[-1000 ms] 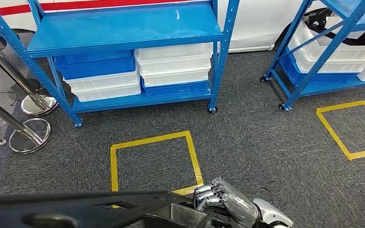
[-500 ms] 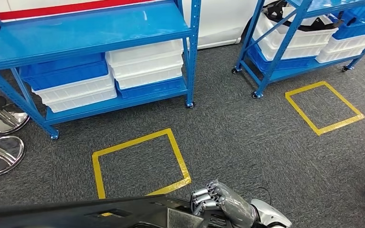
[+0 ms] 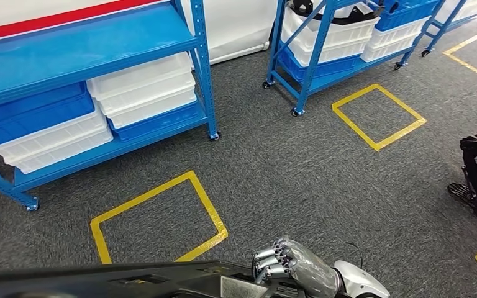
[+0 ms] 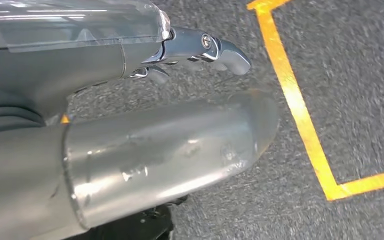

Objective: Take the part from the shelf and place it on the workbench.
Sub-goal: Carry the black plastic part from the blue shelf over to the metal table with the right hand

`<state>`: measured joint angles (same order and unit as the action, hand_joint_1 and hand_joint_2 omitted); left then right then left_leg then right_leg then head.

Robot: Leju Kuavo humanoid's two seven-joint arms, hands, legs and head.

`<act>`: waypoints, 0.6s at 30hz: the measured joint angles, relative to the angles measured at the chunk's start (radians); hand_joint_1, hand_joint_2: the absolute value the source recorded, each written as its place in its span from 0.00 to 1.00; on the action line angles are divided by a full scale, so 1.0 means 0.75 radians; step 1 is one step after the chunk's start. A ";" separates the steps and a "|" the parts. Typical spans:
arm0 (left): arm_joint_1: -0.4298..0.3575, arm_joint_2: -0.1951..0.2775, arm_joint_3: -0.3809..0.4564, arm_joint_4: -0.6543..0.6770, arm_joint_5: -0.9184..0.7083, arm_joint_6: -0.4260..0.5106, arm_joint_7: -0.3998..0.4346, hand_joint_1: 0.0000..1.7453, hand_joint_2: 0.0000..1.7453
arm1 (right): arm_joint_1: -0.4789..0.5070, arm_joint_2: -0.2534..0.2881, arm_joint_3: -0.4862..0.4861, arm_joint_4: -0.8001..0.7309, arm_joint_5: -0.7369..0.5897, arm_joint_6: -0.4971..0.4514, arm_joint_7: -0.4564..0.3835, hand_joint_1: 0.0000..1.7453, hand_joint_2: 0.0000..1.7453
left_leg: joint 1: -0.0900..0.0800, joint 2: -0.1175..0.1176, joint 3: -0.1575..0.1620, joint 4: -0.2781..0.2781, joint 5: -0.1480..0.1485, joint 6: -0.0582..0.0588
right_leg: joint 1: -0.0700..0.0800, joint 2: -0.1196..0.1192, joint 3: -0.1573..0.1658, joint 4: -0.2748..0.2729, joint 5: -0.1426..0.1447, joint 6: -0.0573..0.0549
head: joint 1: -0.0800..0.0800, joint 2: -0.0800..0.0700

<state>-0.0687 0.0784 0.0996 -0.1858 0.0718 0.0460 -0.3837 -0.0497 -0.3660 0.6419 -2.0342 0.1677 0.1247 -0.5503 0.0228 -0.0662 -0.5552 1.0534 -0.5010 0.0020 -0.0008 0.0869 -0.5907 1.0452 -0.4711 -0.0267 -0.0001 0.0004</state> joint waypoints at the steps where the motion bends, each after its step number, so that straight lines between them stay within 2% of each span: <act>1: -0.003 -0.002 0.002 0.000 -0.001 0.002 0.000 0.00 0.00 | 0.000 -0.008 0.000 -0.003 -0.004 0.000 -0.001 1.00 1.00 | -0.002 -0.018 0.011 -0.028 0.001 0.003 | -0.003 0.015 -0.010 0.003 0.003 0.009 | 0.000 0.000; 3: -0.011 -0.006 0.006 0.000 -0.004 0.010 0.001 0.00 0.00 | 0.002 -0.024 -0.001 -0.008 -0.006 -0.004 -0.003 1.00 1.00 | -0.002 0.001 0.014 -0.043 0.003 0.007 | -0.009 0.042 -0.024 0.002 0.013 0.029 | 0.000 0.000; 4: -0.014 -0.008 0.007 0.000 -0.007 0.017 0.000 0.00 0.00 | 0.003 -0.031 -0.001 -0.012 -0.005 -0.008 -0.004 1.00 1.00 | 0.000 0.017 0.016 -0.052 0.009 0.013 | -0.007 0.030 -0.028 0.005 0.011 0.037 | 0.000 0.000; 5: -0.017 -0.010 0.008 -0.001 -0.010 0.025 -0.001 0.00 0.00 | 0.001 -0.037 -0.003 -0.015 -0.004 -0.012 -0.004 1.00 1.00 | 0.004 0.034 0.019 -0.060 0.015 0.020 | -0.004 0.002 -0.038 0.026 -0.005 0.044 | 0.001 0.000; 7: -0.021 -0.014 0.010 -0.002 -0.018 0.045 -0.001 0.00 0.00 | -0.005 -0.046 -0.016 -0.019 -0.002 -0.015 -0.004 1.00 1.00 | 0.004 0.072 0.022 -0.070 0.022 0.030 | -0.004 -0.074 -0.094 0.146 -0.077 0.056 | 0.002 0.000; 9: -0.024 -0.016 0.010 -0.002 -0.025 0.061 0.000 0.00 0.00 | -0.009 -0.050 -0.035 -0.020 0.000 -0.001 -0.002 1.00 1.00 | 0.001 0.108 0.020 -0.069 0.021 0.033 | -0.014 -0.102 -0.169 0.306 -0.146 0.066 | 0.002 0.000; 10: -0.027 -0.018 0.011 -0.002 -0.029 0.067 0.000 0.00 0.00 | -0.008 -0.051 -0.044 -0.020 0.004 0.008 0.000 1.00 1.00 | 0.001 0.125 0.020 -0.069 0.020 0.032 | -0.018 -0.106 -0.187 0.344 -0.151 0.071 | 0.002 0.000; 11: -0.031 -0.021 0.011 -0.002 -0.032 0.069 0.001 0.00 0.00 | -0.009 -0.053 -0.053 -0.020 0.009 0.018 0.004 1.00 1.00 | 0.001 0.140 0.020 -0.068 0.019 0.031 | -0.022 -0.110 -0.180 0.332 -0.130 0.074 | 0.002 0.000; 12: -0.036 -0.025 0.011 -0.002 -0.036 0.071 0.001 0.00 0.00 | -0.010 -0.055 -0.061 -0.020 0.016 0.027 0.008 1.00 1.00 | 0.001 0.155 0.022 -0.067 0.017 0.028 | -0.025 -0.119 -0.145 0.268 -0.088 0.076 | 0.002 0.000; 14: -0.045 -0.033 0.011 -0.003 -0.044 0.069 0.002 0.00 0.00 | -0.015 -0.061 -0.075 -0.022 0.026 0.041 0.016 1.00 1.00 | -0.001 0.178 0.029 -0.066 0.011 0.018 | -0.022 -0.166 -0.047 0.083 -0.016 0.070 | 0.002 0.000; 15: -0.048 -0.036 0.011 -0.004 -0.045 0.066 0.003 0.00 0.00 | -0.018 -0.065 -0.080 -0.023 0.029 0.046 0.020 1.00 1.00 | -0.004 0.187 0.031 -0.066 0.008 0.012 | -0.016 -0.184 -0.015 0.020 0.002 0.063 | 0.002 0.000; 16: -0.049 -0.038 0.011 -0.004 -0.046 0.062 0.003 0.00 0.00 | -0.021 -0.067 -0.084 -0.024 0.032 0.052 0.024 1.00 1.00 | -0.006 0.196 0.033 -0.066 0.006 0.005 | -0.010 -0.194 -0.002 -0.010 0.005 0.055 | 0.002 0.000; 18: -0.052 -0.045 0.012 -0.005 -0.049 0.057 0.004 0.00 0.00 | -0.025 -0.072 -0.089 -0.024 0.040 0.060 0.033 1.00 1.00 | -0.007 0.217 0.038 -0.069 0.006 -0.011 | -0.002 -0.173 -0.008 -0.013 0.006 0.037 | 0.002 0.000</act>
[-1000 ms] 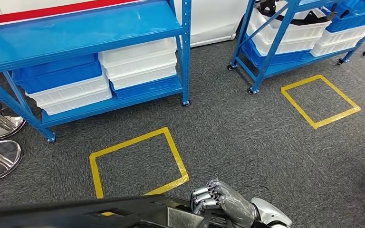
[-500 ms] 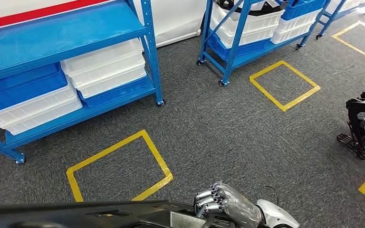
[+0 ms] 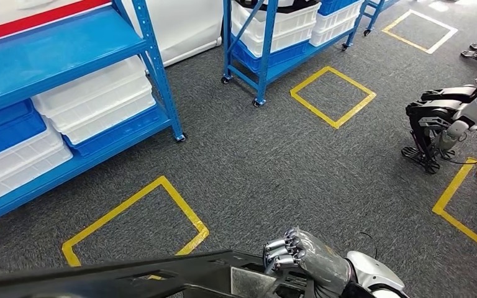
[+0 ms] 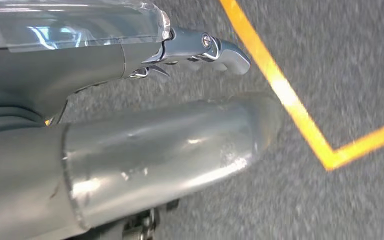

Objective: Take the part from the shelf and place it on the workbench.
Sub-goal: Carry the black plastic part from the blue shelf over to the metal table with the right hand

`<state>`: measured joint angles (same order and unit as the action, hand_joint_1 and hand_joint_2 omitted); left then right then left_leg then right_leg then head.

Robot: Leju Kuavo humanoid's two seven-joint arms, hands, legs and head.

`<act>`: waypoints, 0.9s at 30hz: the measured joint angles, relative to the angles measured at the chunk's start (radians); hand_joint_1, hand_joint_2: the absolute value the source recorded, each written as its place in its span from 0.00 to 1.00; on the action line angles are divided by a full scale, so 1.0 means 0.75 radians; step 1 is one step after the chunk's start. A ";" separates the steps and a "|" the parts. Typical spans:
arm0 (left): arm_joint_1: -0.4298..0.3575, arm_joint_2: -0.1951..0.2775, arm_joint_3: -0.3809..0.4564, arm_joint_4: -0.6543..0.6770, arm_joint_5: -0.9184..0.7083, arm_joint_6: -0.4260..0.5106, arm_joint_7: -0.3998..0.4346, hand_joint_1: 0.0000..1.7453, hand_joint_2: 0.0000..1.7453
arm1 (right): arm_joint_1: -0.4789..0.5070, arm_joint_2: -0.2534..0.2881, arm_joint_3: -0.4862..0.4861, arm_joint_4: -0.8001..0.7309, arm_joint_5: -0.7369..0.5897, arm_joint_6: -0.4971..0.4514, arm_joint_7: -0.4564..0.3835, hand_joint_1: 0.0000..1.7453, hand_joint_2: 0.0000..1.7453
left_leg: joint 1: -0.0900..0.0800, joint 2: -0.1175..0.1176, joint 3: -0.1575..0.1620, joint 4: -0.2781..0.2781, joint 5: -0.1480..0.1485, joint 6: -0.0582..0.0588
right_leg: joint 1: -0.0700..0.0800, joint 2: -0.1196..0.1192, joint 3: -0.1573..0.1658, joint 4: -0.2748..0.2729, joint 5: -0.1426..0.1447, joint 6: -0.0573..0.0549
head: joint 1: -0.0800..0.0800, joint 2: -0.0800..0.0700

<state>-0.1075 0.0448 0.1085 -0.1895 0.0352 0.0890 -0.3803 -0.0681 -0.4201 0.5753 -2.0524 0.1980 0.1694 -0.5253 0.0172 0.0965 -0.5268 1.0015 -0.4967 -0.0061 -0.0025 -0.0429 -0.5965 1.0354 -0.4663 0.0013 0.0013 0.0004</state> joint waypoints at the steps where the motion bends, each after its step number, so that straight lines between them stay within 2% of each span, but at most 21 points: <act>1: -0.001 -0.003 0.001 -0.001 -0.002 0.001 0.001 0.00 0.00 | -0.001 -0.002 -0.001 0.000 0.005 0.002 0.006 1.00 1.00 | 0.002 -0.004 0.001 0.003 -0.006 -0.008 | -0.002 0.011 0.001 -0.005 0.004 -0.009 | 0.000 0.000; 3: -0.003 -0.008 0.002 -0.002 -0.007 0.004 0.002 0.00 0.00 | -0.007 -0.003 -0.002 -0.001 0.011 -0.001 0.018 1.00 1.00 | 0.006 -0.051 -0.021 0.062 -0.053 -0.017 | -0.008 0.033 0.004 -0.019 0.013 -0.031 | 0.000 0.000; 5: 0.002 -0.011 0.005 -0.002 -0.015 0.017 0.010 0.00 0.00 | -0.010 -0.003 -0.002 -0.001 0.013 -0.008 0.029 1.00 1.00 | 0.007 -0.107 -0.095 0.222 -0.140 -0.020 | -0.009 0.057 0.003 -0.023 0.018 -0.045 | 0.000 0.000; 6: 0.005 -0.011 0.006 -0.002 -0.018 0.022 0.017 0.00 0.00 | -0.009 -0.003 -0.002 0.000 0.013 -0.011 0.033 1.00 1.00 | 0.007 -0.116 -0.139 0.310 -0.174 -0.021 | -0.006 0.072 0.001 -0.021 0.018 -0.048 | 0.000 0.000; 7: 0.009 -0.011 0.007 -0.002 -0.020 0.026 0.026 0.00 0.00 | -0.008 -0.003 -0.002 0.002 0.013 -0.014 0.037 1.00 1.00 | 0.006 -0.120 -0.169 0.368 -0.185 -0.021 | -0.004 0.087 0.000 -0.018 0.018 -0.049 | 0.000 0.000; 8: 0.011 -0.012 0.008 -0.002 -0.020 0.025 0.034 0.00 0.00 | -0.007 -0.003 -0.002 0.003 0.014 -0.017 0.040 1.00 1.00 | 0.006 -0.122 -0.178 0.377 -0.169 -0.020 | -0.001 0.104 -0.001 -0.015 0.017 -0.050 | 0.000 0.000; 9: 0.013 -0.012 0.008 -0.002 -0.019 0.019 0.040 0.00 0.00 | -0.007 -0.003 -0.002 0.004 0.015 -0.019 0.041 1.00 1.00 | 0.006 -0.126 -0.162 0.334 -0.128 -0.017 | 0.000 0.120 -0.001 -0.010 0.016 -0.050 | 0.000 0.000; 10: 0.014 -0.012 0.009 -0.002 -0.019 0.015 0.043 0.00 0.00 | -0.007 -0.003 -0.002 0.005 0.015 -0.022 0.042 1.00 1.00 | 0.006 -0.137 -0.128 0.252 -0.075 -0.011 | 0.000 0.136 -0.001 -0.006 0.015 -0.048 | 0.000 0.000; 11: 0.014 -0.012 0.009 -0.002 -0.019 0.011 0.045 0.00 0.00 | -0.007 -0.003 -0.002 0.006 0.016 -0.024 0.043 1.00 1.00 | 0.007 -0.166 -0.091 0.165 -0.033 -0.004 | 0.000 0.151 -0.003 -0.001 0.013 -0.045 | 0.000 0.000; 12: 0.014 -0.012 0.010 -0.002 -0.019 0.008 0.047 0.00 0.00 | -0.008 -0.003 -0.002 0.006 0.016 -0.025 0.043 1.00 1.00 | 0.007 -0.192 -0.060 0.093 -0.007 0.000 | 0.000 0.166 -0.008 0.006 0.011 -0.040 | 0.000 0.000; 14: 0.015 -0.013 0.011 -0.002 -0.020 0.006 0.049 0.00 0.00 | -0.007 -0.003 -0.002 0.008 0.017 -0.027 0.045 1.00 1.00 | 0.004 -0.223 -0.035 0.031 0.000 0.008 | -0.005 0.193 -0.022 0.012 0.014 -0.024 | 0.000 0.000; 16: 0.013 -0.016 0.011 -0.002 -0.019 0.005 0.050 0.00 0.00 | -0.003 -0.003 -0.003 0.009 0.019 -0.028 0.047 1.00 1.00 | 0.004 -0.198 -0.030 0.017 0.006 0.017 | -0.009 0.210 -0.030 0.010 0.021 -0.006 | 0.000 0.000; 18: 0.010 -0.019 0.011 -0.003 -0.019 0.004 0.049 0.00 0.00 | -0.003 -0.004 -0.005 0.010 0.020 -0.028 0.048 1.00 1.00 | 0.010 -0.166 -0.022 0.001 0.016 0.035 | -0.004 0.159 -0.052 0.055 -0.010 0.006 | 0.001 0.000; 20: 0.012 -0.021 0.011 -0.003 -0.019 0.004 0.049 0.00 0.00 | -0.005 -0.006 -0.008 0.011 0.020 -0.028 0.048 1.00 1.00 | 0.010 -0.132 -0.019 -0.006 0.019 0.048 | -0.007 0.090 -0.120 0.198 -0.091 0.017 | 0.002 0.000; 21: 0.014 -0.021 0.012 -0.003 -0.019 0.004 0.049 0.00 0.00 | -0.005 -0.007 -0.008 0.013 0.021 -0.028 0.048 1.00 1.00 | 0.009 -0.115 -0.019 -0.006 0.018 0.049 | -0.013 0.077 -0.163 0.285 -0.129 0.024 | 0.001 0.000; 22: 0.016 -0.021 0.012 -0.003 -0.019 0.004 0.049 0.00 0.00 | -0.003 -0.007 -0.008 0.015 0.021 -0.028 0.048 1.00 1.00 | 0.008 -0.099 -0.019 -0.006 0.016 0.049 | -0.020 0.072 -0.194 0.347 -0.148 0.030 | 0.001 0.000; 23: 0.016 -0.021 0.012 -0.003 -0.019 0.004 0.049 0.00 0.00 | -0.003 -0.007 -0.008 0.016 0.021 -0.028 0.048 1.00 1.00 | 0.008 -0.084 -0.017 -0.005 0.014 0.046 | -0.026 0.068 -0.205 0.368 -0.143 0.036 | 0.001 0.000; 24: 0.016 -0.022 0.013 -0.003 -0.020 0.003 0.049 0.00 0.00 | -0.002 -0.007 -0.008 0.017 0.021 -0.028 0.048 1.00 1.00 | 0.009 -0.069 -0.014 -0.005 0.011 0.042 | -0.032 0.061 -0.188 0.337 -0.113 0.041 | 0.001 0.000; 25: 0.015 -0.022 0.013 -0.003 -0.020 0.002 0.049 0.00 0.00 | -0.003 -0.007 -0.008 0.018 0.021 -0.028 0.048 1.00 1.00 | 0.010 -0.056 -0.009 -0.005 0.007 0.037 | -0.036 0.048 -0.146 0.257 -0.066 0.044 | 0.001 0.000; 26: 0.015 -0.023 0.013 -0.003 -0.021 0.001 0.050 0.00 0.00 | -0.003 -0.007 -0.008 0.018 0.022 -0.027 0.048 1.00 1.00 | 0.010 -0.044 -0.002 -0.005 0.001 0.030 | -0.037 0.021 -0.094 0.160 -0.027 0.045 | 0.001 0.000; 27: 0.014 -0.023 0.013 -0.003 -0.024 0.003 0.053 0.00 0.00 | -0.004 -0.007 -0.008 0.019 0.022 -0.027 0.048 1.00 1.00 | 0.008 -0.033 0.003 -0.003 -0.005 0.022 | -0.033 -0.002 -0.050 0.077 0.001 0.041 | 0.001 0.000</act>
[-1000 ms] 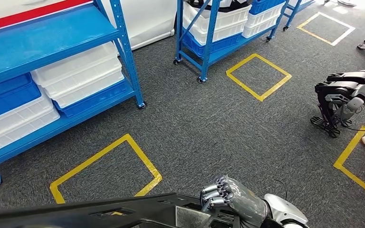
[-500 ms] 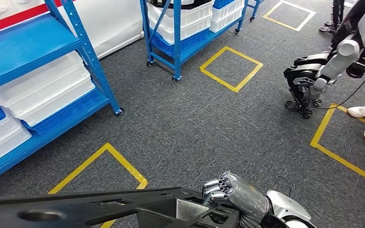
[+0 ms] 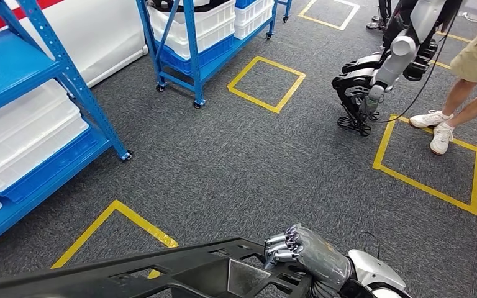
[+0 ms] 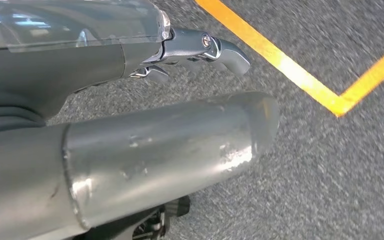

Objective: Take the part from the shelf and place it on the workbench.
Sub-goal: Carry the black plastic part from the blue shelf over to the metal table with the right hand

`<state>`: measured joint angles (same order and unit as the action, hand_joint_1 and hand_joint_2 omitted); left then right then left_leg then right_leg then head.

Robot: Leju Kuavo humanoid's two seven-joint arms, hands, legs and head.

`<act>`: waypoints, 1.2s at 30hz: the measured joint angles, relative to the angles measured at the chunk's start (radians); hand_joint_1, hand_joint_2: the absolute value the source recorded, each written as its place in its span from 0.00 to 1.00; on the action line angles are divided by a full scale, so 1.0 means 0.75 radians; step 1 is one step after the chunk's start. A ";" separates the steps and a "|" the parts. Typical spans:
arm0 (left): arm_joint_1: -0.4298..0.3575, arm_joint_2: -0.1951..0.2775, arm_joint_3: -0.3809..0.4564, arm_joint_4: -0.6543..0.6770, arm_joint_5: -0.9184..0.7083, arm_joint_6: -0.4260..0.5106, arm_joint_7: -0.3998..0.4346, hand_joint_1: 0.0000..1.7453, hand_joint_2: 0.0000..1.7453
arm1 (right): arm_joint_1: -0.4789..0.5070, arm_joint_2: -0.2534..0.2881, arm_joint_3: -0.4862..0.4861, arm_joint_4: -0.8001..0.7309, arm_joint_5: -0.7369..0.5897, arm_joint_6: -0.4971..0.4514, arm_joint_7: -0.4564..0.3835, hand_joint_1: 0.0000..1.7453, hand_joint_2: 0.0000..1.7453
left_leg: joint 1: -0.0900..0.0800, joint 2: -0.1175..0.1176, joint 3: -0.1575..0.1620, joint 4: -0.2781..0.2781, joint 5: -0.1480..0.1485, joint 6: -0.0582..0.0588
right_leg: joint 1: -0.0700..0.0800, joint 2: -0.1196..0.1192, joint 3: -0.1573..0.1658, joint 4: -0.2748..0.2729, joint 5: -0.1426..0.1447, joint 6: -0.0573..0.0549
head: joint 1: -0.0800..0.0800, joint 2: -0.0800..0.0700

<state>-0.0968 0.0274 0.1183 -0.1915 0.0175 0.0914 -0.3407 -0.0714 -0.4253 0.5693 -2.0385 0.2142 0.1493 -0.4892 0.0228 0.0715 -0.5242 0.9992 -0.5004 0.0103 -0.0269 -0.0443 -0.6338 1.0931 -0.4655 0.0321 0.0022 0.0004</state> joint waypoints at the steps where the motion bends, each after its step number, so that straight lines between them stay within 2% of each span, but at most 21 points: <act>1: 0.000 0.000 0.000 0.000 -0.003 0.006 0.004 0.00 0.00 | 0.000 0.000 0.000 0.001 0.000 0.000 0.000 1.00 1.00 | -0.003 0.010 0.005 0.001 -0.005 -0.008 | 0.006 -0.015 0.027 -0.053 0.012 -0.007 | 0.000 0.000; 2: 0.001 0.000 0.001 0.000 -0.005 0.013 0.010 0.00 0.00 | 0.002 -0.001 0.000 0.000 0.000 -0.001 0.000 1.00 1.00 | -0.006 0.020 0.008 0.000 -0.008 -0.015 | 0.013 -0.021 0.035 -0.072 0.009 -0.015 | 0.000 0.000; 4: 0.004 0.000 0.004 0.000 -0.007 0.027 0.024 0.00 0.00 | 0.024 -0.006 0.000 -0.013 0.001 -0.010 -0.001 1.00 1.00 | -0.004 0.035 0.015 -0.002 -0.015 -0.031 | 0.018 0.005 0.032 -0.075 0.009 -0.035 | 0.000 0.000; 6: 0.013 0.001 0.006 0.000 -0.007 0.033 0.036 0.00 0.00 | 0.059 -0.014 0.000 -0.040 0.006 -0.032 -0.003 1.00 1.00 | 0.002 0.000 0.007 0.034 -0.052 -0.041 | 0.015 0.027 0.039 -0.087 0.012 -0.057 | 0.000 0.000; 9: 0.040 0.005 0.014 0.001 -0.004 0.041 0.051 0.00 0.00 | 0.112 -0.023 0.000 -0.069 0.023 -0.068 -0.011 1.00 1.00 | 0.004 -0.077 -0.101 0.270 -0.178 -0.040 | 0.018 0.063 0.045 -0.093 0.012 -0.080 | 0.000 0.000; 11: 0.059 0.007 0.021 0.001 0.000 0.045 0.054 0.00 0.00 | 0.155 -0.025 0.001 -0.079 0.042 -0.083 -0.017 1.00 1.00 | 0.002 -0.087 -0.169 0.391 -0.203 -0.039 | 0.023 0.096 0.047 -0.090 0.008 -0.084 | 0.000 0.000; 12: 0.066 0.007 0.024 0.001 0.002 0.046 0.054 0.00 0.00 | 0.174 -0.025 0.002 -0.083 0.051 -0.088 -0.021 1.00 1.00 | 0.002 -0.089 -0.171 0.377 -0.173 -0.036 | 0.024 0.113 0.048 -0.087 0.006 -0.084 | 0.000 0.000; 13: 0.070 0.007 0.026 0.001 0.002 0.046 0.054 0.00 0.00 | 0.189 -0.026 0.002 -0.087 0.058 -0.092 -0.025 1.00 1.00 | 0.002 -0.095 -0.149 0.313 -0.122 -0.033 | 0.024 0.131 0.050 -0.083 0.004 -0.083 | 0.000 0.000; 15: 0.074 0.008 0.028 0.002 0.001 0.047 0.054 0.00 0.00 | 0.208 -0.026 0.002 -0.092 0.065 -0.098 -0.029 1.00 1.00 | 0.004 -0.140 -0.078 0.137 -0.030 -0.025 | 0.025 0.164 0.048 -0.070 -0.004 -0.074 | 0.000 0.000; 17: 0.075 0.009 0.031 0.002 0.001 0.048 0.054 0.00 0.00 | 0.221 -0.030 0.002 -0.095 0.069 -0.099 -0.030 1.00 1.00 | 0.004 -0.175 -0.041 0.049 -0.007 -0.021 | 0.024 0.193 0.037 -0.059 -0.006 -0.059 | 0.000 0.000; 19: 0.075 0.009 0.032 0.002 0.001 0.048 0.054 0.00 0.00 | 0.234 -0.033 0.002 -0.098 0.070 -0.100 -0.030 1.00 1.00 | 0.000 -0.162 -0.034 0.038 -0.009 -0.013 | 0.020 0.220 0.029 -0.061 0.000 -0.041 | -0.001 0.000; 20: 0.074 0.009 0.033 0.002 0.000 0.048 0.054 0.00 0.00 | 0.239 -0.035 0.002 -0.100 0.071 -0.100 -0.031 1.00 1.00 | 0.000 -0.149 -0.030 0.031 -0.004 -0.005 | 0.018 0.212 0.027 -0.058 -0.002 -0.033 | 0.000 0.000; 22: 0.073 0.008 0.034 0.002 0.000 0.048 0.054 0.00 0.00 | 0.244 -0.039 0.002 -0.102 0.071 -0.103 -0.031 1.00 1.00 | 0.003 -0.119 -0.024 0.018 0.004 0.012 | 0.020 0.154 -0.001 0.005 -0.043 -0.021 | 0.000 0.000; 24: 0.078 0.009 0.036 0.002 0.001 0.048 0.053 0.00 0.00 | 0.247 -0.042 0.002 -0.103 0.071 -0.105 -0.032 1.00 1.00 | -0.001 -0.088 -0.022 0.014 0.004 0.020 | 0.019 0.089 -0.075 0.162 -0.125 -0.011 | 0.000 0.000; 26: 0.082 0.010 0.039 0.003 0.003 0.049 0.050 0.00 0.00 | 0.257 -0.042 0.002 -0.102 0.074 -0.106 -0.042 1.00 1.00 | -0.006 -0.055 -0.021 0.015 0.000 0.023 | 0.015 0.070 -0.138 0.289 -0.166 -0.005 | 0.000 0.000; 27: 0.083 0.011 0.041 0.003 0.004 0.051 0.046 0.00 0.00 | 0.263 -0.041 0.003 -0.101 0.076 -0.107 -0.052 1.00 1.00 | -0.006 -0.040 -0.019 0.015 -0.003 0.023 | 0.014 0.066 -0.136 0.287 -0.150 -0.005 | 0.000 0.000; 28: 0.083 0.013 0.044 0.003 0.007 0.051 0.039 0.00 0.00 | 0.269 -0.040 0.003 -0.098 0.078 -0.107 -0.064 1.00 1.00 | -0.007 -0.026 -0.015 0.015 -0.006 0.021 | 0.013 0.059 -0.107 0.233 -0.113 -0.006 | 0.000 0.000; 30: 0.082 0.017 0.053 0.002 0.014 0.047 0.024 0.00 0.00 | 0.273 -0.034 0.004 -0.089 0.076 -0.106 -0.090 1.00 1.00 | -0.009 -0.001 -0.003 0.015 -0.014 0.013 | 0.021 0.016 -0.007 0.050 -0.035 -0.016 | 0.000 0.000; 32: 0.082 0.025 0.062 0.002 0.018 0.043 0.011 0.00 0.00 | 0.272 -0.019 0.004 -0.076 0.068 -0.106 -0.108 1.00 1.00 | -0.013 0.021 0.005 0.015 -0.023 0.000 | 0.036 -0.017 0.047 -0.059 -0.010 -0.034 | 0.000 0.000; 34: 0.080 0.035 0.068 0.002 0.016 0.041 -0.001 0.00 0.00 | 0.269 0.001 0.005 -0.058 0.049 -0.107 -0.118 1.00 1.00 | -0.015 0.046 0.013 0.010 -0.027 -0.013 | 0.045 0.000 0.047 -0.072 -0.013 -0.050 | 0.000 0.000; 36: 0.075 0.046 0.074 0.002 0.015 0.037 -0.014 0.00 0.00 | 0.257 0.024 0.005 -0.036 0.026 -0.112 -0.122 1.00 1.00 | -0.011 0.029 0.014 0.023 -0.046 -0.025 | 0.039 0.026 0.052 -0.087 -0.005 -0.068 | -0.001 0.000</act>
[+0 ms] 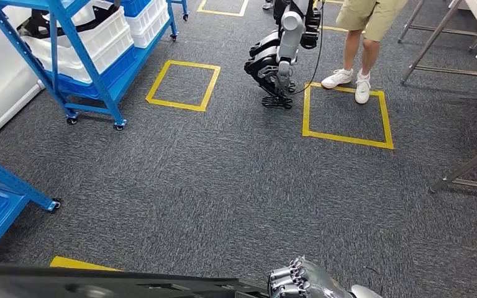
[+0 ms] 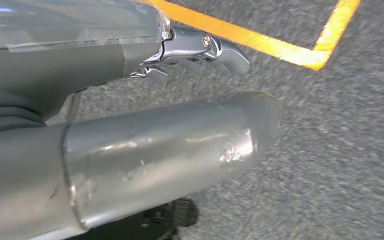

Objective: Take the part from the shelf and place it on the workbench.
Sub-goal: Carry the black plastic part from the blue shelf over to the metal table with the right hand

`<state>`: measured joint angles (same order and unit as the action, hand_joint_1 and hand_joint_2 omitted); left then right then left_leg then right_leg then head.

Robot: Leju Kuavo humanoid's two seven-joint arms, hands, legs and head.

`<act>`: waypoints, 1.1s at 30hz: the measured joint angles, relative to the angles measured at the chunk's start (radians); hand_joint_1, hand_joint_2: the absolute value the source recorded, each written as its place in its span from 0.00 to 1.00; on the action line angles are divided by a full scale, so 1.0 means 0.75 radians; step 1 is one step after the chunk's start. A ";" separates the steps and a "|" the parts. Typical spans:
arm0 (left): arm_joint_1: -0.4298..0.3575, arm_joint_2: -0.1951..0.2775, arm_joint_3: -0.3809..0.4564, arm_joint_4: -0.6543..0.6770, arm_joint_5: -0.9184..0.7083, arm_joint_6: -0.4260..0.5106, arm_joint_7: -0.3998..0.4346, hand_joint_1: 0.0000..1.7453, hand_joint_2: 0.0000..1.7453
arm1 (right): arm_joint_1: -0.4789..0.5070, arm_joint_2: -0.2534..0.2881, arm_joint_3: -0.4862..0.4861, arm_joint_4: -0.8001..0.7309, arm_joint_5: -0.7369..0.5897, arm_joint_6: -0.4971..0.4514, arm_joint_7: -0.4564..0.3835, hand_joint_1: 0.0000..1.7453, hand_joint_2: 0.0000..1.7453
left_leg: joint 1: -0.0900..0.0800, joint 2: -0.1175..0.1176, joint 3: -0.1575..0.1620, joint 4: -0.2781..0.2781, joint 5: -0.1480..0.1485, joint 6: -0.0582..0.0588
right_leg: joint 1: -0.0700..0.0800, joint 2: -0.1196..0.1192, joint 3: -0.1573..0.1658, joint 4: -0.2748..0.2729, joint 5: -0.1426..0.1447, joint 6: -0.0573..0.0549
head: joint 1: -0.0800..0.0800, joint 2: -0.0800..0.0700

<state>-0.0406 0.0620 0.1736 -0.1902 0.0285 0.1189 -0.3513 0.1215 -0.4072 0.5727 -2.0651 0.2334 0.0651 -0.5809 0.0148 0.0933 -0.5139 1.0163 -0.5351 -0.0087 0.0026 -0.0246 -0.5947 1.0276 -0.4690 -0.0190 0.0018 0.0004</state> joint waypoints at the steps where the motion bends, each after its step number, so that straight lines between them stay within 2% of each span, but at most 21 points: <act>1: -0.002 0.006 0.003 0.000 -0.001 -0.003 -0.005 0.00 0.00 | -0.011 0.014 -0.001 0.012 -0.011 -0.004 -0.001 1.00 1.00 | 0.002 -0.030 -0.015 0.037 -0.026 -0.003 | -0.004 0.011 0.004 -0.008 0.005 -0.010 | 0.000 0.000; 3: -0.001 0.018 0.008 0.000 -0.004 -0.007 -0.014 0.00 0.00 | -0.032 0.041 -0.006 0.034 -0.042 -0.014 0.004 1.00 1.00 | 0.003 -0.099 -0.087 0.189 -0.109 -0.005 | -0.006 0.035 0.007 -0.014 0.008 -0.023 | 0.000 0.000; 4: 0.001 0.024 0.012 0.000 -0.005 -0.010 -0.018 0.00 0.00 | -0.038 0.054 -0.012 0.045 -0.067 -0.021 0.011 1.00 1.00 | 0.003 -0.112 -0.134 0.280 -0.145 -0.006 | -0.005 0.049 0.006 -0.012 0.008 -0.026 | 0.000 0.000; 5: 0.003 0.028 0.015 0.000 -0.005 -0.013 -0.024 0.00 0.00 | -0.041 0.067 -0.023 0.055 -0.098 -0.027 0.019 1.00 1.00 | 0.003 -0.118 -0.171 0.345 -0.160 -0.007 | -0.004 0.064 0.005 -0.010 0.007 -0.027 | -0.001 0.000; 6: 0.004 0.032 0.018 0.000 -0.005 -0.016 -0.031 0.00 0.00 | -0.042 0.081 -0.039 0.066 -0.131 -0.032 0.024 1.00 1.00 | 0.003 -0.119 -0.188 0.366 -0.148 -0.007 | -0.003 0.080 0.006 -0.007 0.005 -0.028 | -0.001 0.000; 7: 0.003 0.036 0.021 0.000 -0.006 -0.020 -0.037 0.00 0.00 | -0.044 0.095 -0.058 0.076 -0.160 -0.035 0.024 1.00 1.00 | 0.004 -0.122 -0.179 0.333 -0.109 -0.006 | -0.004 0.096 0.006 -0.003 0.003 -0.027 | -0.001 0.000; 8: 0.001 0.041 0.023 0.000 -0.008 -0.022 -0.040 0.00 0.00 | -0.049 0.110 -0.079 0.084 -0.184 -0.034 0.023 1.00 1.00 | 0.005 -0.131 -0.150 0.257 -0.055 -0.005 | -0.005 0.111 0.007 0.003 0.001 -0.025 | -0.001 0.000; 10: -0.003 0.054 0.026 0.000 -0.016 -0.023 -0.040 0.00 0.00 | -0.065 0.141 -0.110 0.094 -0.220 -0.031 0.029 1.00 1.00 | 0.009 -0.181 -0.083 0.093 0.022 -0.003 | -0.005 0.143 0.000 0.020 -0.006 -0.015 | 0.000 0.000; 12: -0.009 0.066 0.029 0.000 -0.026 -0.018 -0.033 0.00 0.00 | -0.083 0.169 -0.133 0.101 -0.246 -0.032 0.051 1.00 1.00 | 0.008 -0.210 -0.055 0.026 0.035 0.003 | -0.007 0.171 -0.013 0.031 -0.006 0.001 | 0.000 0.000; 14: -0.016 0.073 0.031 0.000 -0.037 -0.013 -0.024 0.00 0.00 | -0.090 0.189 -0.154 0.109 -0.260 -0.034 0.071 1.00 1.00 | 0.005 -0.187 -0.051 0.016 0.041 0.017 | -0.012 0.193 -0.022 0.029 -0.001 0.017 | -0.001 0.000; 16: -0.023 0.077 0.031 0.000 -0.049 -0.010 -0.016 0.00 0.00 | -0.095 0.200 -0.175 0.120 -0.264 -0.037 0.081 1.00 1.00 | 0.007 -0.160 -0.045 0.001 0.050 0.036 | -0.010 0.155 -0.037 0.060 -0.023 0.029 | 0.000 0.000; 18: -0.022 0.078 0.031 0.000 -0.059 -0.009 -0.012 0.00 0.00 | -0.104 0.208 -0.194 0.130 -0.264 -0.040 0.085 1.00 1.00 | 0.004 -0.130 -0.041 -0.007 0.054 0.048 | -0.009 0.080 -0.099 0.191 -0.095 0.039 | 0.000 0.000; 20: -0.021 0.078 0.031 0.000 -0.064 -0.008 -0.012 0.00 0.00 | -0.112 0.218 -0.204 0.141 -0.264 -0.042 0.089 1.00 1.00 | -0.001 -0.099 -0.041 -0.007 0.051 0.052 | -0.014 0.047 -0.179 0.349 -0.157 0.047 | 0.000 0.000; 21: -0.022 0.077 0.031 0.000 -0.066 -0.008 -0.012 0.00 0.00 | -0.113 0.223 -0.207 0.147 -0.264 -0.042 0.091 1.00 1.00 | -0.003 -0.084 -0.040 -0.006 0.049 0.053 | -0.017 0.042 -0.196 0.378 -0.155 0.049 | 0.000 0.000; 22: -0.024 0.077 0.031 0.000 -0.066 -0.008 -0.012 0.00 0.00 | -0.114 0.226 -0.210 0.152 -0.264 -0.042 0.093 1.00 1.00 | -0.004 -0.070 -0.037 -0.006 0.046 0.052 | -0.018 0.038 -0.186 0.356 -0.129 0.048 | 0.000 0.000; 23: -0.027 0.077 0.031 0.000 -0.066 -0.008 -0.013 0.00 0.00 | -0.116 0.229 -0.213 0.156 -0.264 -0.042 0.095 1.00 1.00 | -0.005 -0.056 -0.032 -0.006 0.042 0.051 | -0.018 0.031 -0.150 0.284 -0.084 0.045 | 0.000 0.000; 25: -0.030 0.077 0.031 0.000 -0.067 -0.008 -0.013 0.00 0.00 | -0.123 0.233 -0.219 0.162 -0.264 -0.042 0.097 1.00 1.00 | -0.008 -0.031 -0.021 -0.007 0.034 0.045 | -0.007 -0.014 -0.055 0.100 -0.012 0.032 | 0.000 0.000; 27: -0.031 0.076 0.031 0.000 -0.067 -0.008 -0.013 0.00 0.00 | -0.131 0.237 -0.224 0.164 -0.264 -0.041 0.097 1.00 1.00 | -0.011 -0.009 -0.014 -0.010 0.027 0.034 | 0.009 -0.039 -0.014 0.015 0.004 0.017 | 0.000 0.000; 29: -0.034 0.075 0.031 -0.001 -0.067 -0.008 -0.013 0.00 0.00 | -0.134 0.239 -0.229 0.166 -0.264 -0.041 0.097 1.00 1.00 | -0.013 0.013 -0.007 -0.016 0.023 0.022 | 0.014 -0.015 -0.013 0.006 0.005 0.006 | 0.000 0.000; 31: -0.039 0.073 0.030 -0.003 -0.068 -0.008 -0.014 0.00 0.00 | -0.135 0.244 -0.232 0.167 -0.263 -0.041 0.097 1.00 1.00 | -0.010 -0.012 -0.010 0.012 -0.004 0.011 | 0.006 0.008 0.001 -0.016 0.014 -0.009 | 0.000 0.000; 33: -0.039 0.072 0.030 -0.004 -0.068 -0.009 -0.014 0.00 0.00 | -0.141 0.250 -0.233 0.168 -0.262 -0.041 0.097 1.00 1.00 | -0.005 -0.079 -0.066 0.140 -0.078 0.005 | -0.002 0.030 0.013 -0.031 0.019 -0.025 | 0.000 0.000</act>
<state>-0.0696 0.1163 0.1962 -0.1930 -0.0223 0.1125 -0.3620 0.0156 -0.2194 0.3979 -1.9389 0.0368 0.0346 -0.5080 0.0113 0.0339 -0.5638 1.1212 -0.5935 -0.0049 0.0014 -0.0021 -0.5846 1.0043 -0.4546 -0.0377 0.0015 0.0004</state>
